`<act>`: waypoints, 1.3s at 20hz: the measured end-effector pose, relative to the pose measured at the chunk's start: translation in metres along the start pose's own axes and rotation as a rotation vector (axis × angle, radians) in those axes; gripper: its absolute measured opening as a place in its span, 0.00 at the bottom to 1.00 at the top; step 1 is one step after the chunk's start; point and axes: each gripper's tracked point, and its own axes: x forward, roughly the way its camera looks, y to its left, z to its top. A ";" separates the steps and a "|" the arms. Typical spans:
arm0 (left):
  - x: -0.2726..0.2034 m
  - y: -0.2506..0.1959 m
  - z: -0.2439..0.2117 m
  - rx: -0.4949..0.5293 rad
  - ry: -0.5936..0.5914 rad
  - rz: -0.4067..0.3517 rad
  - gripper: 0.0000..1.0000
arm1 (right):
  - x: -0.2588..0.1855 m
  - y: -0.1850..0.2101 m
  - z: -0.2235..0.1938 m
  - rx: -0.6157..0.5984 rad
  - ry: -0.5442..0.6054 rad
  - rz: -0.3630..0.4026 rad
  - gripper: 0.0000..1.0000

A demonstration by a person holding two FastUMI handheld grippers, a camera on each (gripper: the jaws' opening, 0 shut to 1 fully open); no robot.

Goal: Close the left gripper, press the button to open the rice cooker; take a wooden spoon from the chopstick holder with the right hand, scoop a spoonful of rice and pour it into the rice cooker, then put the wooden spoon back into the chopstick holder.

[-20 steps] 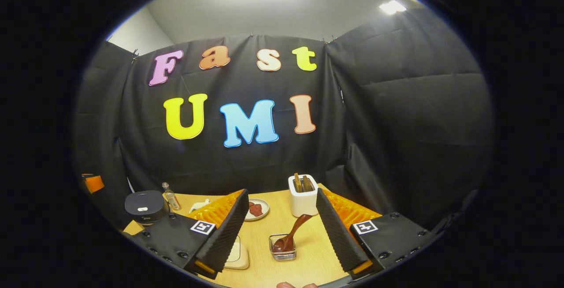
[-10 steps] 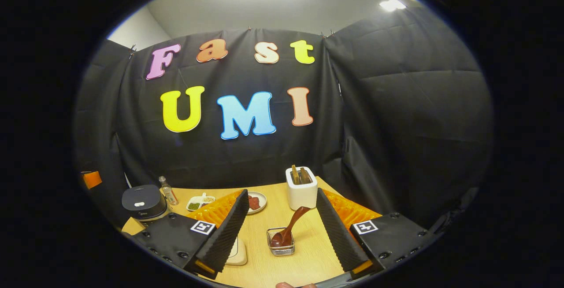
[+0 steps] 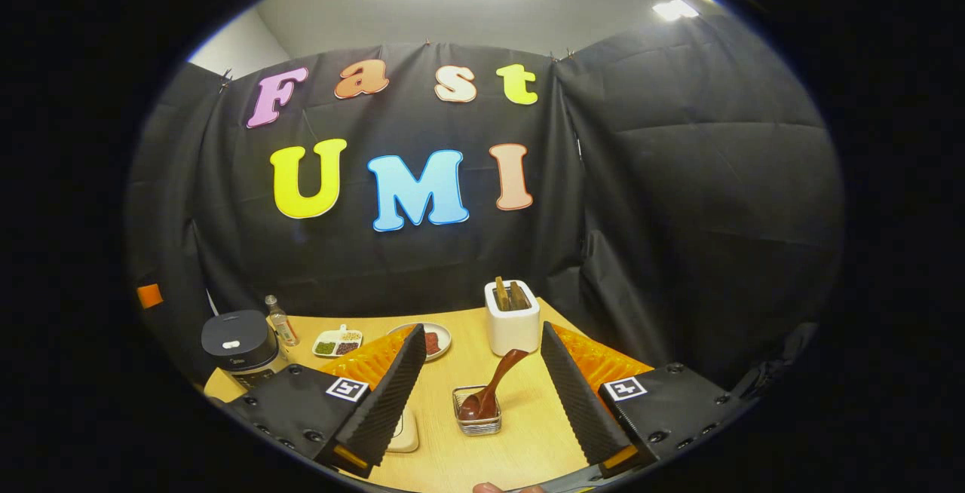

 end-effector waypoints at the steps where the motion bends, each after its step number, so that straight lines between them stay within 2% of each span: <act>1: 0.003 0.006 -0.002 -0.011 0.011 0.013 0.48 | 0.002 -0.001 0.003 -0.006 -0.006 -0.005 0.97; 3: 0.007 0.021 -0.002 -0.015 0.023 0.038 0.30 | 0.003 -0.001 0.007 -0.010 -0.012 -0.014 0.97; 5: 0.012 0.018 0.003 -0.037 0.034 -0.013 0.11 | 0.002 0.002 0.010 -0.002 -0.016 -0.017 0.98; 6: 0.017 0.019 0.007 -0.046 0.036 -0.035 0.09 | 0.002 0.001 0.010 0.003 -0.019 -0.022 0.94; 7: 0.026 0.029 0.006 -0.047 0.040 -0.029 0.09 | 0.000 0.001 0.010 0.007 -0.019 -0.026 0.98; 8: 0.033 0.028 0.009 -0.056 0.058 -0.050 0.00 | -0.001 0.002 0.008 0.010 -0.019 -0.030 0.98; 11: 0.055 0.033 0.004 -0.055 0.122 -0.106 0.00 | -0.007 -0.002 0.007 0.005 -0.016 -0.051 0.98; 12: 0.065 0.034 0.003 -0.058 0.147 -0.124 0.01 | -0.009 -0.003 0.007 0.004 -0.019 -0.059 0.94; 13: 0.076 0.032 -0.005 -0.064 0.178 -0.147 0.01 | -0.012 -0.006 0.008 0.002 -0.025 -0.068 0.98; 15: 0.100 0.034 -0.019 -0.090 0.234 -0.172 0.00 | -0.018 -0.013 0.007 0.003 -0.028 -0.094 0.97; 16: 0.113 0.035 -0.029 -0.109 0.268 -0.177 0.01 | -0.021 -0.016 0.005 0.006 -0.025 -0.107 0.94; 18: 0.137 0.037 -0.053 -0.151 0.339 -0.192 0.00 | -0.027 -0.025 0.000 0.012 -0.016 -0.135 0.94; 19: 0.149 0.036 -0.067 -0.162 0.373 -0.203 0.01 | -0.031 -0.029 -0.001 0.012 -0.011 -0.149 0.97; 20: 0.157 0.041 -0.081 -0.165 0.412 -0.202 0.00 | -0.034 -0.035 -0.005 0.010 -0.002 -0.166 0.94; 23: 0.178 0.046 -0.110 -0.174 0.482 -0.208 0.01 | -0.045 -0.050 -0.009 0.012 0.016 -0.211 0.94; 25: 0.187 0.041 -0.128 -0.162 0.524 -0.216 0.01 | -0.050 -0.057 -0.011 0.021 0.026 -0.234 1.00; 26: 0.190 0.041 -0.136 -0.159 0.542 -0.220 0.00 | -0.051 -0.060 -0.012 0.025 0.028 -0.244 0.94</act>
